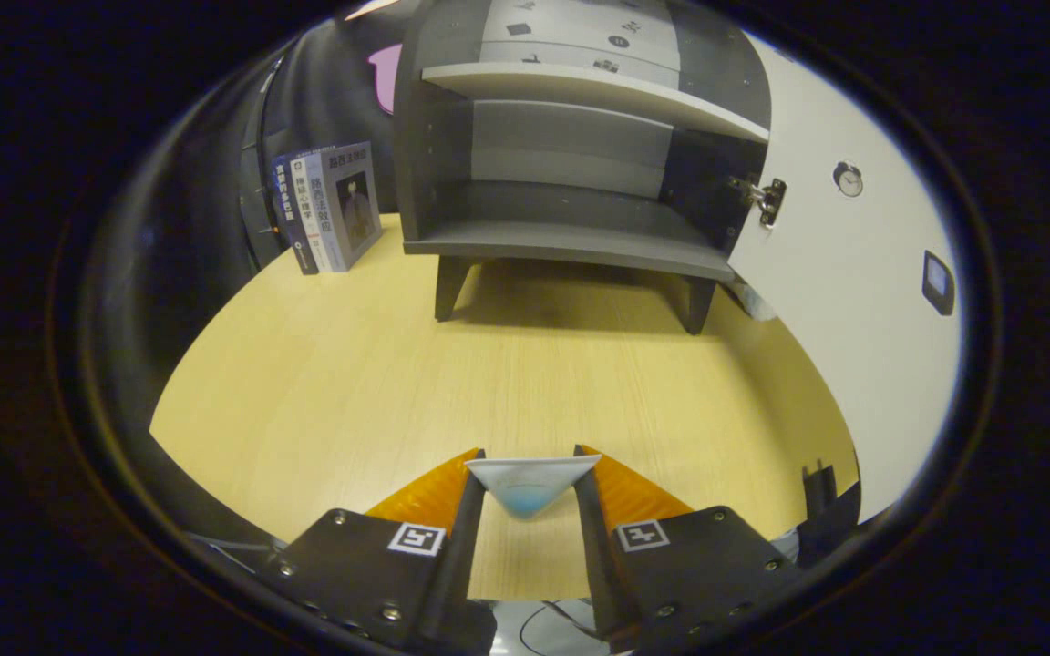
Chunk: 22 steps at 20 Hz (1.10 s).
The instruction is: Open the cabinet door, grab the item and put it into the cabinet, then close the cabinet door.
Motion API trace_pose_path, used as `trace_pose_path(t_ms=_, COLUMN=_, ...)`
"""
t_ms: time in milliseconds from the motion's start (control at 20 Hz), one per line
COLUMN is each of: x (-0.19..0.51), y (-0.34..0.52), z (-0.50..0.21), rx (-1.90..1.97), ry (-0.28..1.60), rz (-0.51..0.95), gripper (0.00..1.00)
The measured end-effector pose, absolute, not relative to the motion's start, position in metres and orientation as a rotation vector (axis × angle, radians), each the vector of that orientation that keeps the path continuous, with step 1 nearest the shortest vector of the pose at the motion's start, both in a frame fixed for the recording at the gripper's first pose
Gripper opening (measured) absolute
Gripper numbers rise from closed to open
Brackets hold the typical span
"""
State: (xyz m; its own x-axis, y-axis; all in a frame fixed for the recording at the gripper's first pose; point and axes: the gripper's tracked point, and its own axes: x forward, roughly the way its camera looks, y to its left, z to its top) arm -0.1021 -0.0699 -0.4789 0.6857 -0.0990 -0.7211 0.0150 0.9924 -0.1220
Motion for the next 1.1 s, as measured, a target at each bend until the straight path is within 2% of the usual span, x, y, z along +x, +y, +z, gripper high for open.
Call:
trace_pose_path(t_ms=700, x=0.040, y=-0.077, z=-0.245, rx=-0.105, ry=0.408, rz=-0.051, gripper=0.54)
trace_pose_path(t_ms=1100, x=0.109, y=-0.086, z=-0.173, rx=-0.050, ry=0.298, rz=-0.059, gripper=0.53)
